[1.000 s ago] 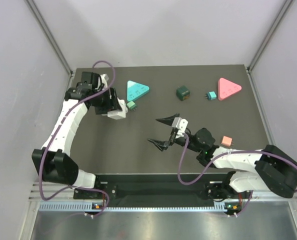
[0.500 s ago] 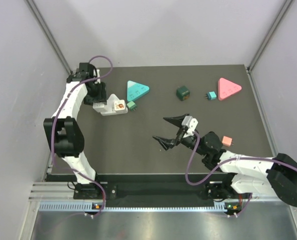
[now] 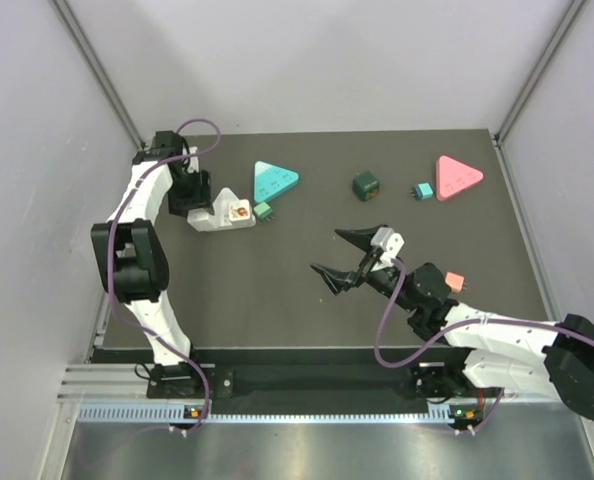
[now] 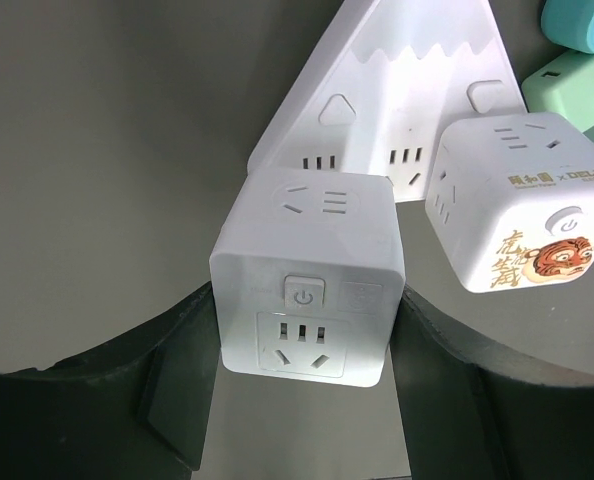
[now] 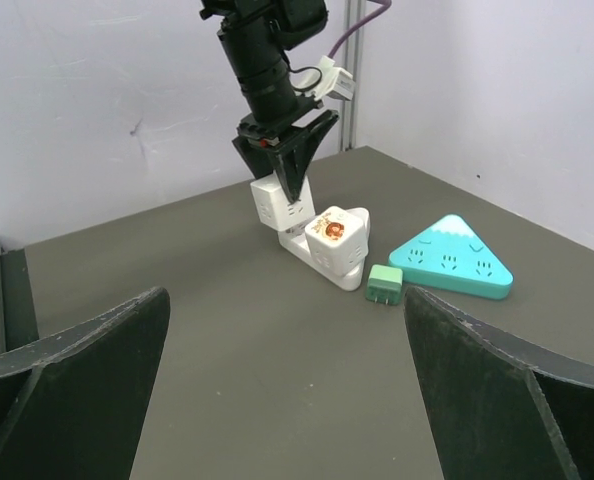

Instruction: Insert the plug

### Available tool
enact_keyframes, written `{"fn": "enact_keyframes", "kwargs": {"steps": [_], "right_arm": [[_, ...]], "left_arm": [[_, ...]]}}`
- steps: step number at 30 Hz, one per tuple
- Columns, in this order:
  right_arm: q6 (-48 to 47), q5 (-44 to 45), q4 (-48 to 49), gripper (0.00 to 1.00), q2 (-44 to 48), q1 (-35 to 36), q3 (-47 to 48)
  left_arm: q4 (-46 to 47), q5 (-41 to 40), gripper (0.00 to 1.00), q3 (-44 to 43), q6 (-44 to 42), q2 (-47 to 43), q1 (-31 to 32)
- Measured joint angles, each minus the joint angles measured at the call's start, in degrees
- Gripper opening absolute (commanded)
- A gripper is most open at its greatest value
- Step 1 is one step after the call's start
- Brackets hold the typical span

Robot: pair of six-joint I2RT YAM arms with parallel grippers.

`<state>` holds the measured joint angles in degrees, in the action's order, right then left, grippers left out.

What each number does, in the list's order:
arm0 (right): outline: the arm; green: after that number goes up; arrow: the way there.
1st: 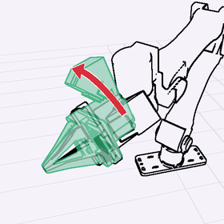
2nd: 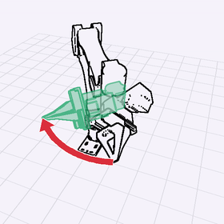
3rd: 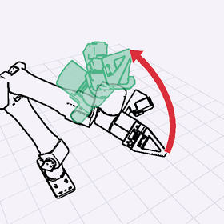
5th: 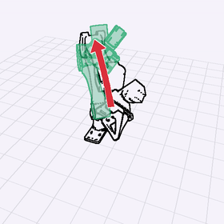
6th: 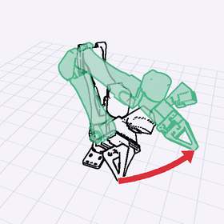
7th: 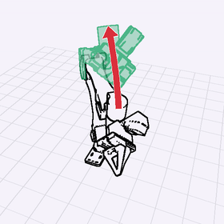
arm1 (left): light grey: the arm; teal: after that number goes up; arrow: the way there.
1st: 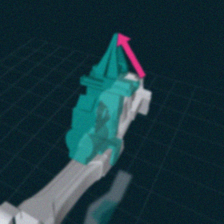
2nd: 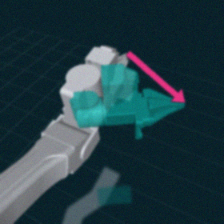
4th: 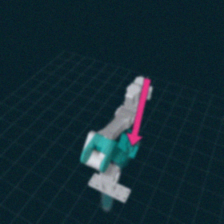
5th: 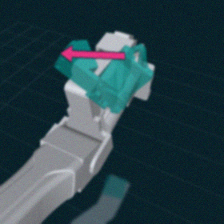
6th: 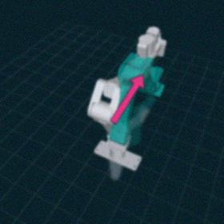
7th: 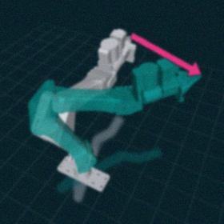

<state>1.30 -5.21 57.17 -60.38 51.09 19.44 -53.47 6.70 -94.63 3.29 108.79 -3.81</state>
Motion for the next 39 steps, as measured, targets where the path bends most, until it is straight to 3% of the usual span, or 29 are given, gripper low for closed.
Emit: {"fn": "enact_keyframes", "kwargs": {"steps": [39], "right_arm": [[-0.2,-1.4,-0.2,1.0,-1.3,0.0,0.0]], "left_arm": [[7.2,0.4,0.0,1.6,0.4,1.6,0.0]]}}
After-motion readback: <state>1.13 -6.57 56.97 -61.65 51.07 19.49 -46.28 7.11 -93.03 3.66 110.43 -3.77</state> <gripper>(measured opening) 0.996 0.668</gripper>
